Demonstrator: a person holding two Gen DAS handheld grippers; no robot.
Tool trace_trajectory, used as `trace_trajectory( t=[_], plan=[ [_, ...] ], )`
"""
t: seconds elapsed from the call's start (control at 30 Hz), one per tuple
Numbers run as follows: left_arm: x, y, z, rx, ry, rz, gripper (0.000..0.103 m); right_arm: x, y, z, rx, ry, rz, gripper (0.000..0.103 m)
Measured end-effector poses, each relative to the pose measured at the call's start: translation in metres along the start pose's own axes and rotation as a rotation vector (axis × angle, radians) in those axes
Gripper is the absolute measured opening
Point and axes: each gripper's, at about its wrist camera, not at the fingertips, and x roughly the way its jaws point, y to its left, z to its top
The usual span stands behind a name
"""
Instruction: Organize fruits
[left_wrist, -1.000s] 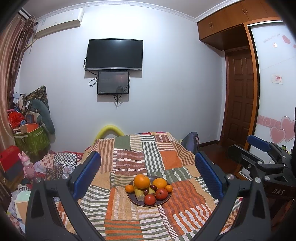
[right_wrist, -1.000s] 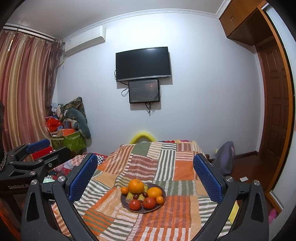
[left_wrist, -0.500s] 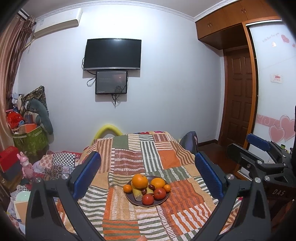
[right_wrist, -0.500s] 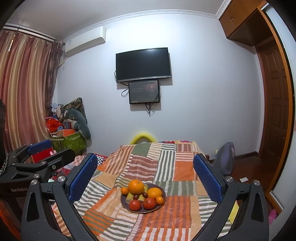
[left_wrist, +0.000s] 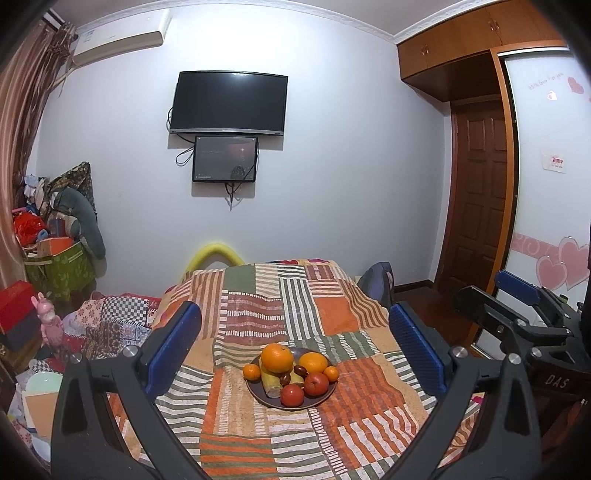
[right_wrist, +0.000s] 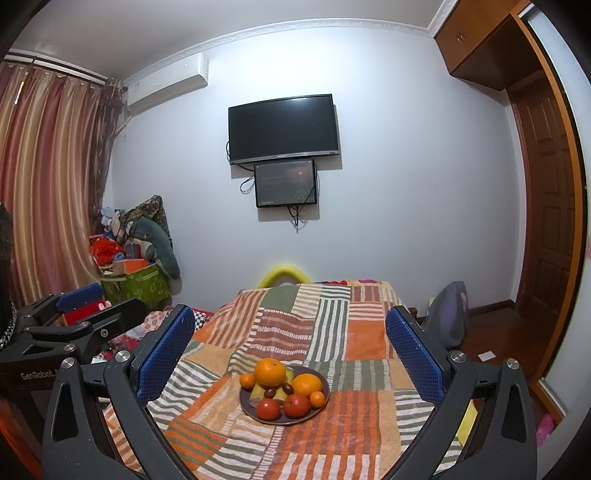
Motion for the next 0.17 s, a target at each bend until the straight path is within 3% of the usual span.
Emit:
trace_trajectory(
  t=[0.17],
  plan=[
    [0.0053,0.0000,-0.0022,0.004,0.012,0.007,0.103,0.0045,-0.0041,-0.0024,0.014,0.014,-0.004,0.103]
  ],
)
